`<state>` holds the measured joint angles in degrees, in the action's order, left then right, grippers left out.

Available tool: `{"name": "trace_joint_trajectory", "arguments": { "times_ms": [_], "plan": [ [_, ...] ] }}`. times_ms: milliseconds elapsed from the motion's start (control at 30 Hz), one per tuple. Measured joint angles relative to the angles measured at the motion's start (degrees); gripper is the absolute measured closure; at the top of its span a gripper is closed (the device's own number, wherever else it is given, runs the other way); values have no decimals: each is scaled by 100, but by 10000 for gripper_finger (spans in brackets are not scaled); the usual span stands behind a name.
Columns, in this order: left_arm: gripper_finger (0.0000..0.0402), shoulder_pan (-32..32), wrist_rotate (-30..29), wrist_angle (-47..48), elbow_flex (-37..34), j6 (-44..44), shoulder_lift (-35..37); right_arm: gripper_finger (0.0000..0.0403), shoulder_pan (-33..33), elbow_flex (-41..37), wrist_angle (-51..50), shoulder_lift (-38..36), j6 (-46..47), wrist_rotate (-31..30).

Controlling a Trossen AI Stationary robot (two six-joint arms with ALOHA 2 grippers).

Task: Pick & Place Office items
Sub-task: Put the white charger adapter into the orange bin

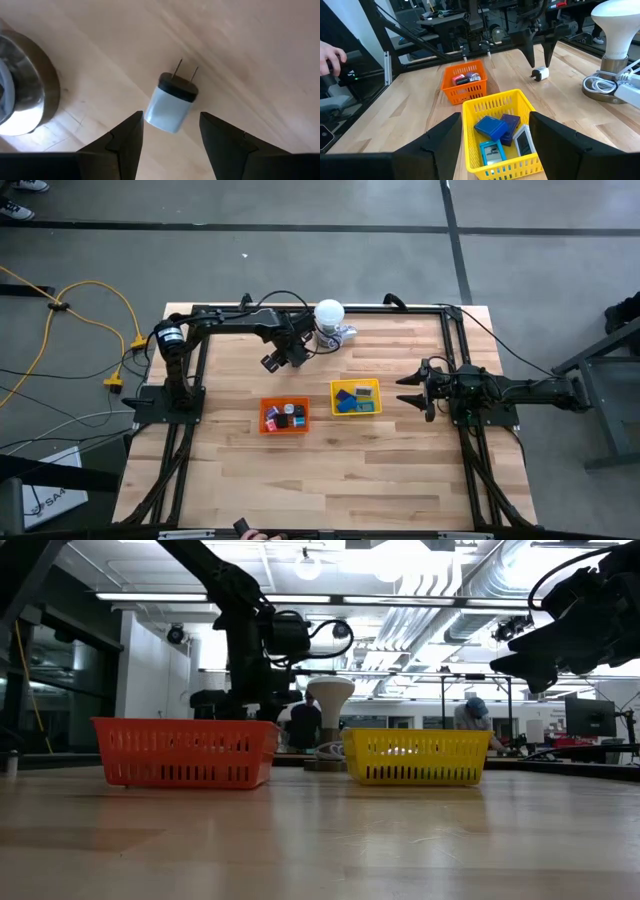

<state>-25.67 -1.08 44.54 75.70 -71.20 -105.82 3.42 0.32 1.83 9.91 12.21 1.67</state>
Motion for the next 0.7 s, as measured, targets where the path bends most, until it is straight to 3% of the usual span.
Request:
{"name": "trace_joint_trajectory", "arguments": {
  "times_ms": [700],
  "plan": [
    [215,111,-74,-215,-4,7,-265,183,2,2,-2,0,0,0]
  ]
}}
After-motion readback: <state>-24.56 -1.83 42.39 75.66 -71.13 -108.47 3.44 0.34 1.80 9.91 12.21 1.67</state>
